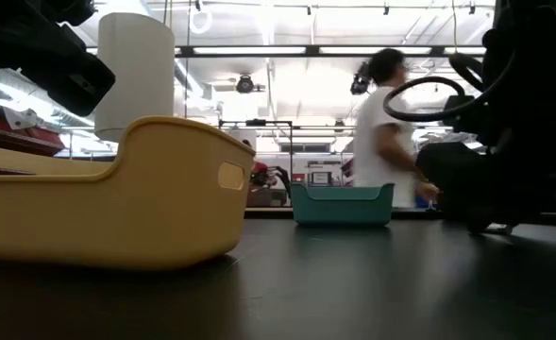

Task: Sort batteries
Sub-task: Put the silver battery into the blue bin

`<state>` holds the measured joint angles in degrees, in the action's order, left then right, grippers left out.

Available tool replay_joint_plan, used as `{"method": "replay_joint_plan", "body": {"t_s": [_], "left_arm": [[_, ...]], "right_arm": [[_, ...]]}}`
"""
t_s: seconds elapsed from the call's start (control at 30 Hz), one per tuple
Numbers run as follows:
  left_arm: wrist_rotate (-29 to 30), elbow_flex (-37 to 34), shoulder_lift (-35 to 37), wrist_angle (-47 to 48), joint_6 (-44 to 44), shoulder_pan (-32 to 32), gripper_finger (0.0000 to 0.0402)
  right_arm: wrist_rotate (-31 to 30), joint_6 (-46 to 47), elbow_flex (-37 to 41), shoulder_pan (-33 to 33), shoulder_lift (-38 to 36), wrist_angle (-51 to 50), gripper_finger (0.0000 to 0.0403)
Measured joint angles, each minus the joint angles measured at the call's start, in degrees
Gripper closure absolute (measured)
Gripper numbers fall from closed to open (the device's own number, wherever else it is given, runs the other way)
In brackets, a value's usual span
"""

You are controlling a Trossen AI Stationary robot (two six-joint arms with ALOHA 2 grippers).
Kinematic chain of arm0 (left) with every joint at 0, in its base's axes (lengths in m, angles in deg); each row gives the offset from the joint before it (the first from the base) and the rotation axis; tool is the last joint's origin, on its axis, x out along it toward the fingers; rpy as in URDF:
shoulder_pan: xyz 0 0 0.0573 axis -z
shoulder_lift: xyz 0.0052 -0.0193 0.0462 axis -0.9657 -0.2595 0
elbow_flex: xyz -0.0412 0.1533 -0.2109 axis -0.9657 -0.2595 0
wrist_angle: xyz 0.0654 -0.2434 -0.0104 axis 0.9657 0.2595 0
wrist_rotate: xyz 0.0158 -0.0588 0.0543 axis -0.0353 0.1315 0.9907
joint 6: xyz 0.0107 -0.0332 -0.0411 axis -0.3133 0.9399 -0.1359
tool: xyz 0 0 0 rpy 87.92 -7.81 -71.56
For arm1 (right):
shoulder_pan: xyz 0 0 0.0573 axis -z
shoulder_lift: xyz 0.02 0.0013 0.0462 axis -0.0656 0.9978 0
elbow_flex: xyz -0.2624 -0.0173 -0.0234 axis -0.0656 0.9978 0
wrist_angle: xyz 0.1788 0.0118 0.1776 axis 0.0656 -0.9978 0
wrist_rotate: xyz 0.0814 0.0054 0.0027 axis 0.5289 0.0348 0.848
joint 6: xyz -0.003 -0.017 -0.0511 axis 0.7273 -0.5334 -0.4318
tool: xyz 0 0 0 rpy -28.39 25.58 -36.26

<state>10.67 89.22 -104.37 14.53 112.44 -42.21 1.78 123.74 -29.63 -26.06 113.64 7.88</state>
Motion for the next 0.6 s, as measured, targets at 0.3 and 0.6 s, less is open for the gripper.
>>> {"method": "replay_joint_plan", "body": {"t_s": [0.3,0.6], "left_arm": [[-0.82,0.00,0.00,-0.11,0.13,0.00,0.0332],[1.46,0.00,0.00,-0.28,-1.17,0.00,0.0332]], "right_arm": [[-0.47,-2.20,1.12,-1.30,0.00,0.19,0.0367],[-4.11,-13.19,2.45,-3.34,-0.94,6.46,0.0390]]}}
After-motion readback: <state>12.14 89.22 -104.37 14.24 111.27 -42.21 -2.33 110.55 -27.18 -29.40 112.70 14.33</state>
